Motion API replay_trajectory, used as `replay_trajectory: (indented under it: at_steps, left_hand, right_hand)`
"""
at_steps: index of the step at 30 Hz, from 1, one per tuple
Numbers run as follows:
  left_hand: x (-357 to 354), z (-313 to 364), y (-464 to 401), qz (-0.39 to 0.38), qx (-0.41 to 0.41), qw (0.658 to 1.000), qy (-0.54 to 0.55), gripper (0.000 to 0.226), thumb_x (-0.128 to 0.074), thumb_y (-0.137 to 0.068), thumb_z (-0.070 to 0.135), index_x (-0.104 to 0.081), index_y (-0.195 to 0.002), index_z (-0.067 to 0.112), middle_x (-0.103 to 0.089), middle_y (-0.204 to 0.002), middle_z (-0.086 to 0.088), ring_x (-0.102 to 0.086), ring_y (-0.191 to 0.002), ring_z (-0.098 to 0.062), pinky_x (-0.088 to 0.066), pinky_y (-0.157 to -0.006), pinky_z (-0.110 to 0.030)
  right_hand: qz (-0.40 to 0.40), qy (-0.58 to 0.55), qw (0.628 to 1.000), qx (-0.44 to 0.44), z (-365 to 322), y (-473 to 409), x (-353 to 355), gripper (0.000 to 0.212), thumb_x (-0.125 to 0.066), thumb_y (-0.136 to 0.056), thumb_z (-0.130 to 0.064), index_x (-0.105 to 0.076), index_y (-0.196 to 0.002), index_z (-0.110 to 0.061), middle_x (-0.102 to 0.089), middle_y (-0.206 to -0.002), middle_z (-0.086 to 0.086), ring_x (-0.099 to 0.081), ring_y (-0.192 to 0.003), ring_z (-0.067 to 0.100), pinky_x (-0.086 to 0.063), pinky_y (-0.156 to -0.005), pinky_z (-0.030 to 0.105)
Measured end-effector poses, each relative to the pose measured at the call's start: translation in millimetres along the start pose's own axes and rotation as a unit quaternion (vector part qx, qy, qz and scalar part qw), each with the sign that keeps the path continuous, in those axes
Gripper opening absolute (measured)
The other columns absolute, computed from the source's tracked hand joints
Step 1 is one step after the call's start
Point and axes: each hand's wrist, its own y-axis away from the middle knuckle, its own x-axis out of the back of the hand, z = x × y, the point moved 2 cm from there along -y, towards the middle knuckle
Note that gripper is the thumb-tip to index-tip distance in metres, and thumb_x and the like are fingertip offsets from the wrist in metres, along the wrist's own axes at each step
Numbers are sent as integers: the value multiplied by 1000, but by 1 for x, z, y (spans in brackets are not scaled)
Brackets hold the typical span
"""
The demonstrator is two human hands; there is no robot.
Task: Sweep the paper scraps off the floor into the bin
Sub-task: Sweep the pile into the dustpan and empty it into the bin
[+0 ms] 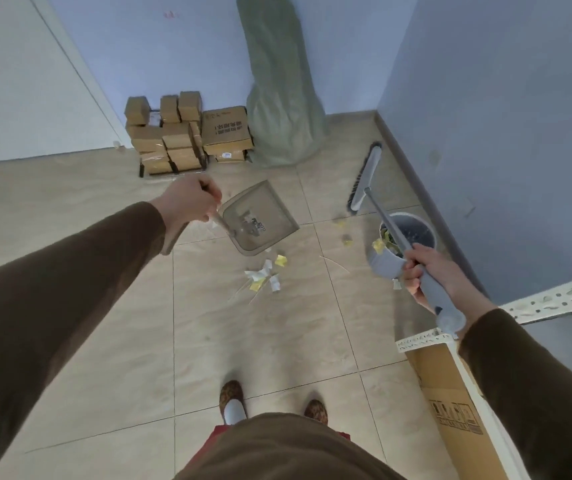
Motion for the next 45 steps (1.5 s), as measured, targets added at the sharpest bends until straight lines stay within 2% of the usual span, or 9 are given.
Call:
replay_trajectory:
  at_steps: [8,10,20,25,29,33,38,43,45]
  left_hand:
    - [93,-107,16,-13,109,994,7,64,-57,-82,-17,-53,-134,19,-67,-113,-18,-66,-106,-32,-59,-90,-46]
    - [106,-133,17,-16,130,991,9,65,-59,-81,-17,-51,-134,19,-67,-113,-19,-67,-105,-31,-60,-89,-45]
    - [140,-248,0,-4,234,972,27,44,-65,-85,-10,-57,-125,6,-60,-123,-23,-69,-99,-40,-58,-91,-49]
    - [155,-286,-7,16,284,958,44,41,-64,-86,-12,-58,-124,3,-58,-127,-26,-66,-103,-43,-63,-64,-35]
    - [179,-304,3,6,315,949,17,39,-76,-83,2,-53,-114,5,-63,-110,-25,-69,-94,-43,-59,-82,-47]
    - [192,-320,13,-34,348,933,-84,36,-84,-74,5,-61,-96,-10,-65,-96,-27,-70,-82,-41,-62,-71,-47]
    - [189,-342,20,-164,405,885,-160,50,-78,-76,-8,-60,-123,-11,-61,-116,-30,-71,-89,-42,-60,-84,-50]
    - [185,-327,15,-156,352,871,-304,69,-82,-79,39,-59,-135,6,-61,-136,-9,-59,-122,-28,-46,-103,-33]
    - [181,-320,8,-125,334,889,-288,70,-81,-80,41,-58,-135,5,-61,-136,-10,-57,-124,-29,-43,-105,-34]
  right_hand:
    - [-64,77,990,-100,36,-34,-90,6,-49,-102,-20,-45,-106,-22,-51,-54,1,-47,-34,6,-43,-30,18]
    - [-69,97,986,-118,47,-40,-108,5,-47,-103,-19,-46,-99,-22,-49,-54,1,-46,-33,6,-42,-29,18]
    - [-37,138,979,-144,89,-65,-156,21,-53,-101,-17,-44,-118,-25,-48,-61,4,-45,-35,8,-41,-31,19]
    - [-21,160,975,-155,95,-73,-170,17,-55,-100,-19,-44,-113,-22,-51,-55,2,-46,-34,9,-43,-32,19]
    - [-11,163,976,-145,95,-76,-183,17,-52,-101,-16,-46,-114,-24,-49,-58,4,-45,-34,8,-42,-31,18]
    - [-7,154,977,-149,96,-79,-192,19,-52,-101,-15,-43,-114,-26,-47,-62,4,-45,-34,8,-43,-31,18]
    - [-14,165,975,-147,97,-78,-206,14,-49,-102,-14,-42,-109,-23,-45,-64,4,-44,-33,7,-42,-30,18]
    - [-21,170,974,-148,99,-78,-214,15,-51,-101,-13,-47,-111,-25,-47,-63,4,-45,-33,7,-43,-31,17]
    - [-27,168,974,-150,100,-77,-215,15,-51,-101,-13,-47,-111,-24,-47,-62,4,-44,-33,7,-43,-31,17]
